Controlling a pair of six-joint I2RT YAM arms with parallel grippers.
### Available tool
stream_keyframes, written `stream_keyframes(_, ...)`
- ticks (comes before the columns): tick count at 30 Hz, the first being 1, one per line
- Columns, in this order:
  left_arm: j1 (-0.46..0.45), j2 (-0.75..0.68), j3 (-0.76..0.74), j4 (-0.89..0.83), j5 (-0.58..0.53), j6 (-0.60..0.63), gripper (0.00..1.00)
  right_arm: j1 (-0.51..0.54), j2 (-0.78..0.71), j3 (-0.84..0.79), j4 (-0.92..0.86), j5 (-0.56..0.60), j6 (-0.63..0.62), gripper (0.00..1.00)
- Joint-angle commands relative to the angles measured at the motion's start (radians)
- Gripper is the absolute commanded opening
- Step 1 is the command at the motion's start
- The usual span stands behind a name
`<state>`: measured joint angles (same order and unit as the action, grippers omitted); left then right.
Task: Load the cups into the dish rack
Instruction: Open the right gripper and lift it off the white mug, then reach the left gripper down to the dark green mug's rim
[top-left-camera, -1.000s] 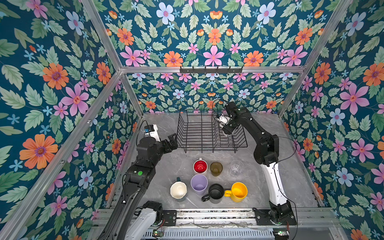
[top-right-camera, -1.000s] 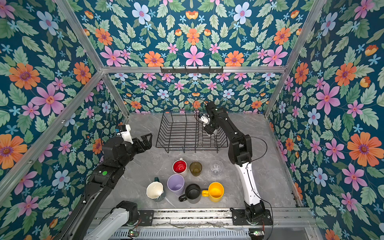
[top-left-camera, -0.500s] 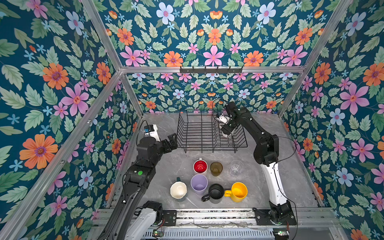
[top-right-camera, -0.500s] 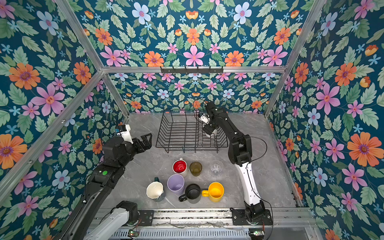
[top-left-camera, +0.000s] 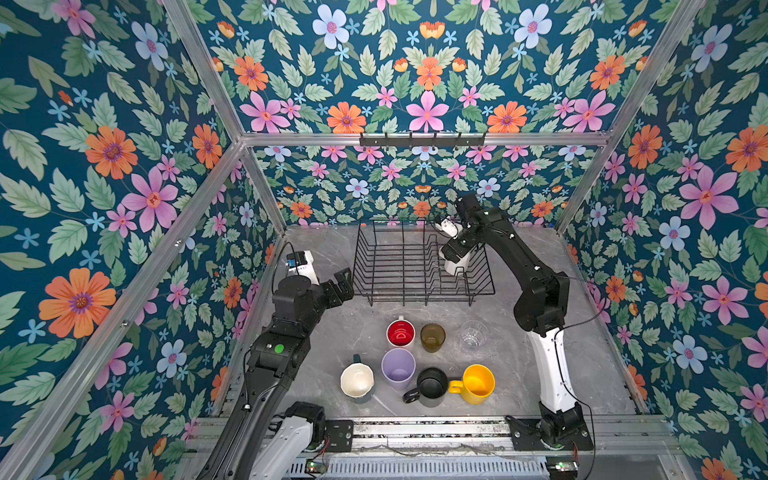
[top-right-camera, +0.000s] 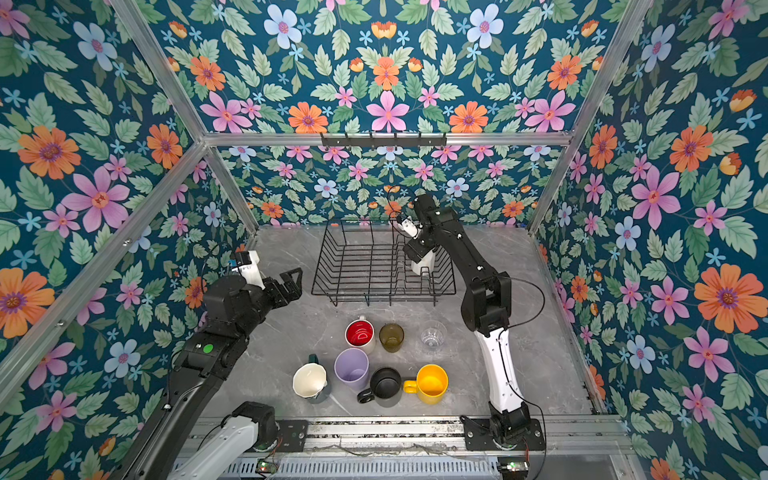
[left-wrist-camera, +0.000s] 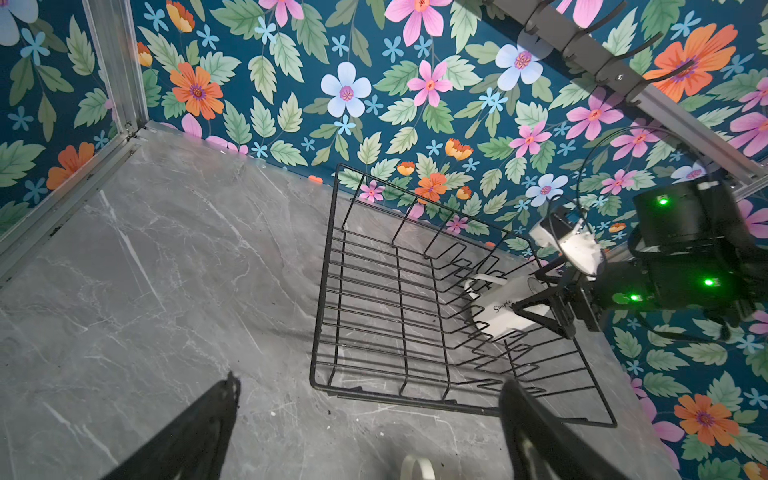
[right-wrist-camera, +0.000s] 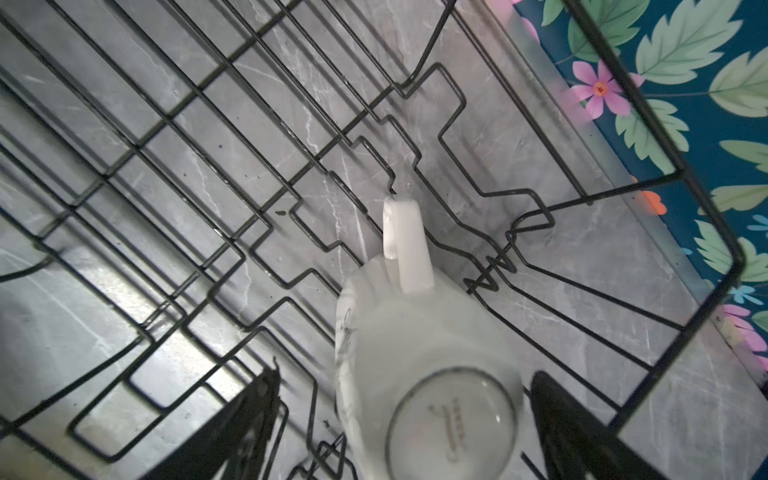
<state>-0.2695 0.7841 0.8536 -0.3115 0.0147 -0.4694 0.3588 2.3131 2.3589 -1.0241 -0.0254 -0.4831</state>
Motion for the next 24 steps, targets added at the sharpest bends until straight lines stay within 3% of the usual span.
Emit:
stream_keyframes(1,0.001,-0.002,0.015,-0.053,-0.043,-0.01,1.0,-0.006,-0.027,-0.004,0.018,-0.026,0.094,0.94)
stream_keyframes(6,0.001,-0.001,0.047,-0.144,-0.036,-0.023,1.0,-0.006,-0.108,-0.064,0.064,-0.036,0.253,0.94)
stream_keyframes(15,0.001,-0.045,0.074,-0.323,0.001,-0.067,0.99,-0.005,-0.479,-0.534,0.438,-0.162,0.512,0.94)
stream_keyframes(24,0.001,-0.098,0.055,-0.516,0.057,-0.103,0.97,0.011,-0.678,-0.777,0.553,-0.163,0.579,0.94)
